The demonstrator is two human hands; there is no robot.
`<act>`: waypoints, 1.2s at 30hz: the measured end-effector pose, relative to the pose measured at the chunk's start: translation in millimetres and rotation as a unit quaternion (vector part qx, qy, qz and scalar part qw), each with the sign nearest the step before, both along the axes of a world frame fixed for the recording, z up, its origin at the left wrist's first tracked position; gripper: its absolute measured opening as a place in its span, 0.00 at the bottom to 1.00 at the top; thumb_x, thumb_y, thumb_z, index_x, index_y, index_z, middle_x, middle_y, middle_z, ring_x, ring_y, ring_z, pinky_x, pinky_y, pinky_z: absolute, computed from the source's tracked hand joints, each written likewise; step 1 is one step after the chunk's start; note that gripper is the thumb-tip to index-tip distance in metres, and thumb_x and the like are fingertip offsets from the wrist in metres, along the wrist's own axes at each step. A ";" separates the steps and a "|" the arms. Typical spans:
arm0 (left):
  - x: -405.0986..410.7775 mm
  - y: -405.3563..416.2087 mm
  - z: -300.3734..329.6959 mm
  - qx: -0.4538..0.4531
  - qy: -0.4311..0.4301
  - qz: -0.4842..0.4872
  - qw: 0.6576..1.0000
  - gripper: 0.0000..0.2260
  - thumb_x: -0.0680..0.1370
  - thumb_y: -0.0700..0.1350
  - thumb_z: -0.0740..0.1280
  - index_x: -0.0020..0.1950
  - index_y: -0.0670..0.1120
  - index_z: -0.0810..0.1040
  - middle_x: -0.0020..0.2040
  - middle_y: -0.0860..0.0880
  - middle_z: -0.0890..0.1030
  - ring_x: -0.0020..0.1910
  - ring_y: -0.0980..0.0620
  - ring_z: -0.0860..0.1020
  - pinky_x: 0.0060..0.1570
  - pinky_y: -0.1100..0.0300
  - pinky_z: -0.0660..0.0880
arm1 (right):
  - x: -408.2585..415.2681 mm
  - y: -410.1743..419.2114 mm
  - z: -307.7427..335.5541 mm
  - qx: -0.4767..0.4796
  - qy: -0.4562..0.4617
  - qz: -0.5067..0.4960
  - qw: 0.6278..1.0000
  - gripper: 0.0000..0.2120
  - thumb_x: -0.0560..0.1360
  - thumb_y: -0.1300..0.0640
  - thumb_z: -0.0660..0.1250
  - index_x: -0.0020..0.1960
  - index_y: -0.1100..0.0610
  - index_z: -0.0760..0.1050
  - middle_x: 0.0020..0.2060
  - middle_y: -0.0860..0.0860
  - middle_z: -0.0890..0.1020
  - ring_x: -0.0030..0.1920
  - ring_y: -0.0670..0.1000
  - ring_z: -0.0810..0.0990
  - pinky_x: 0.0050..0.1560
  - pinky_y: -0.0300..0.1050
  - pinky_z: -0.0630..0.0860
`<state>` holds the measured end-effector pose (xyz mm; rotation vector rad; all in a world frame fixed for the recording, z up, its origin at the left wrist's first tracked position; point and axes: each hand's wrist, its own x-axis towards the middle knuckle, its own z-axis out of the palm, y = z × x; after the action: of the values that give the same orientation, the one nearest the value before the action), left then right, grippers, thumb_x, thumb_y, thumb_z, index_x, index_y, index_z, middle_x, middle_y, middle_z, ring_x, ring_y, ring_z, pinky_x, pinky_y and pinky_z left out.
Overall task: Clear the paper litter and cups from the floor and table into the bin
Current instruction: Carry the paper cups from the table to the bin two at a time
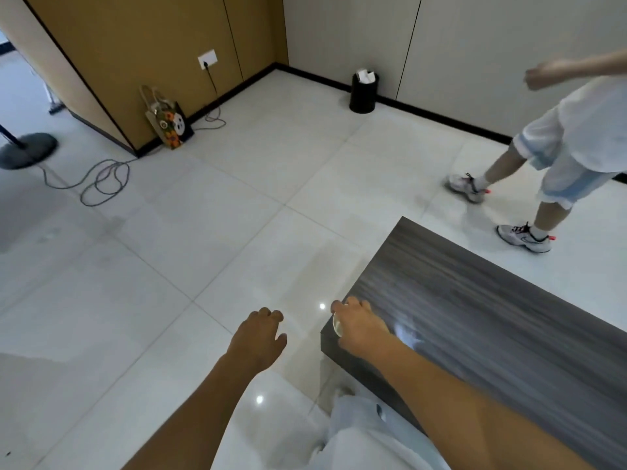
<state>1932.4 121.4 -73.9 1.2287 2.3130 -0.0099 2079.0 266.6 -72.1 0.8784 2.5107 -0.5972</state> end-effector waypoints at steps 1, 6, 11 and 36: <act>-16.4 6.4 -1.8 0.003 -0.001 -0.001 1.000 0.20 0.81 0.51 0.58 0.71 0.47 0.66 0.67 0.48 0.70 0.65 0.49 0.68 0.59 0.58 0.69 | -15.4 5.4 -1.7 0.001 -0.002 0.001 1.000 0.23 0.75 0.61 0.66 0.68 0.55 0.64 0.64 0.56 0.67 0.66 0.58 0.65 0.57 0.51 0.75; -101.0 58.4 -8.5 0.003 -0.002 -0.011 1.000 0.20 0.80 0.51 0.58 0.71 0.48 0.66 0.66 0.48 0.70 0.65 0.49 0.68 0.59 0.57 0.69 | -97.2 49.5 -11.6 0.001 0.012 -0.025 1.000 0.22 0.73 0.64 0.65 0.64 0.55 0.66 0.60 0.54 0.68 0.62 0.57 0.67 0.51 0.50 0.76; -188.4 119.6 -7.8 0.007 0.001 -0.023 1.000 0.20 0.80 0.51 0.59 0.71 0.48 0.66 0.66 0.48 0.70 0.65 0.49 0.68 0.59 0.57 0.69 | -184.1 105.6 -14.0 -0.012 0.016 -0.059 0.998 0.22 0.73 0.64 0.64 0.65 0.55 0.65 0.60 0.54 0.67 0.61 0.57 0.66 0.50 0.49 0.75; -554.0 481.5 -3.9 -0.012 -0.020 -0.184 0.983 0.19 0.81 0.51 0.59 0.71 0.47 0.66 0.67 0.48 0.70 0.66 0.48 0.67 0.61 0.57 0.68 | -504.9 421.0 -5.9 -0.029 0.038 -0.249 0.967 0.27 0.72 0.59 0.68 0.68 0.52 0.64 0.62 0.53 0.68 0.62 0.57 0.67 0.51 0.49 0.76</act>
<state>1378.3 602.9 -77.8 1.6106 2.0145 -0.1397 1574.1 687.7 -78.1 1.5047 2.3219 -0.8673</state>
